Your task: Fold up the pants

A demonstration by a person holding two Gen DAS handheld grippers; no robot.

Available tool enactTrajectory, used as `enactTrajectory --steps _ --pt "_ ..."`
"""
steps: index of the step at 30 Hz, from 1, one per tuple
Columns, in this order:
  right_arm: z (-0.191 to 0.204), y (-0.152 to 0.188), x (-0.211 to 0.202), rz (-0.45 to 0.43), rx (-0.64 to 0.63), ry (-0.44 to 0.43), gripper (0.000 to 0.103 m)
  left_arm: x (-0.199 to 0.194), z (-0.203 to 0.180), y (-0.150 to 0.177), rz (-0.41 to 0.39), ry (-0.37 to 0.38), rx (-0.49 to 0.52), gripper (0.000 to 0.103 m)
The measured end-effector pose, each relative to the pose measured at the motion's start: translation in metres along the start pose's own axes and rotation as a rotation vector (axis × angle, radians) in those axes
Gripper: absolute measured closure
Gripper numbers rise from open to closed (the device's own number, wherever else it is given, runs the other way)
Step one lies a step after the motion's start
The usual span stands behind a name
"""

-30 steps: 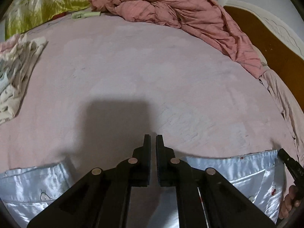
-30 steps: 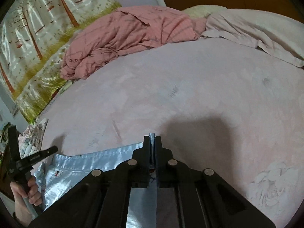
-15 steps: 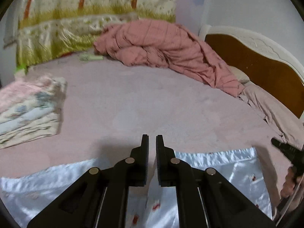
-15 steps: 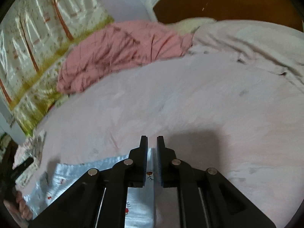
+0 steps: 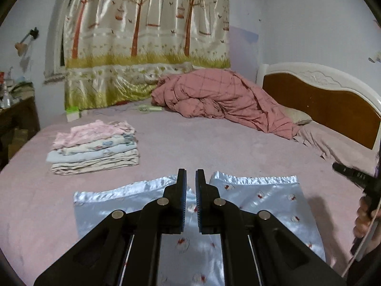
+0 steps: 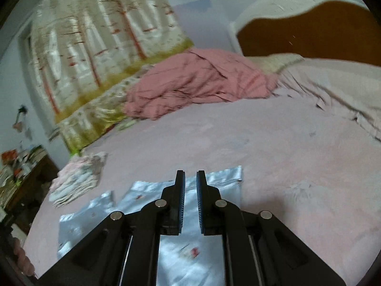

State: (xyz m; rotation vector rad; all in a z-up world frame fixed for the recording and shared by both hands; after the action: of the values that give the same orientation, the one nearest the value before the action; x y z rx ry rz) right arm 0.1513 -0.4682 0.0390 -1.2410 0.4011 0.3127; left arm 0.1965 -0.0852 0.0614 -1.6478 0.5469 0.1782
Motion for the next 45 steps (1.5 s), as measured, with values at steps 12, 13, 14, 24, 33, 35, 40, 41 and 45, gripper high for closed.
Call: enactTrajectory --steps 12,13,14,24,33,35,40,41,45 --pt "0.068 0.016 -0.102 -0.044 -0.159 0.005 0.094 -0.099 0.042 0.045 -0.065 -0.111 -0.031 0.095" --pt "0.072 0.022 -0.107 -0.043 -0.166 0.006 0.094 -0.104 0.046 0.049 -0.063 -0.119 -0.033 0.095" --pt "0.075 0.025 -0.109 -0.04 -0.17 0.006 0.094 -0.109 0.05 0.054 -0.061 -0.128 -0.033 0.095" --pt "0.107 0.079 -0.117 0.031 -0.175 -0.056 0.094 -0.12 0.067 0.128 0.06 -0.207 -0.005 0.095" --pt "0.113 0.115 -0.113 0.094 -0.2 -0.072 0.094 -0.132 0.052 0.161 0.091 -0.187 0.023 0.095" --pt "0.103 0.111 -0.115 0.091 -0.189 -0.064 0.094 -0.131 0.036 0.165 0.094 -0.14 0.026 0.095" --pt "0.071 0.094 -0.13 0.073 -0.18 -0.032 0.094 -0.123 -0.029 0.18 0.097 -0.01 0.1 0.095" --pt "0.061 0.091 -0.133 0.073 -0.172 -0.026 0.094 -0.121 -0.045 0.184 0.102 0.026 0.116 0.095" --pt "0.025 0.082 -0.146 0.068 -0.132 -0.004 0.094 -0.112 -0.104 0.205 0.152 0.182 0.156 0.095"
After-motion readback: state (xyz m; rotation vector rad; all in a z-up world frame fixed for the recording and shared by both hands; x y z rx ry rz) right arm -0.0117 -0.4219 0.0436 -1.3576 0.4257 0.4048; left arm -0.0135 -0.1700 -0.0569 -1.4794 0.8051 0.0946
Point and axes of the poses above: each gripper's, at about its wrist camera, not at the fingertips, and x roughly the way its jaws point, z to its left, y to its underside, the point moved 9 cm from there along x, roughly the way its jaws point, and after that the axes turned 7 degrees about -x, right-handed, at the moved point
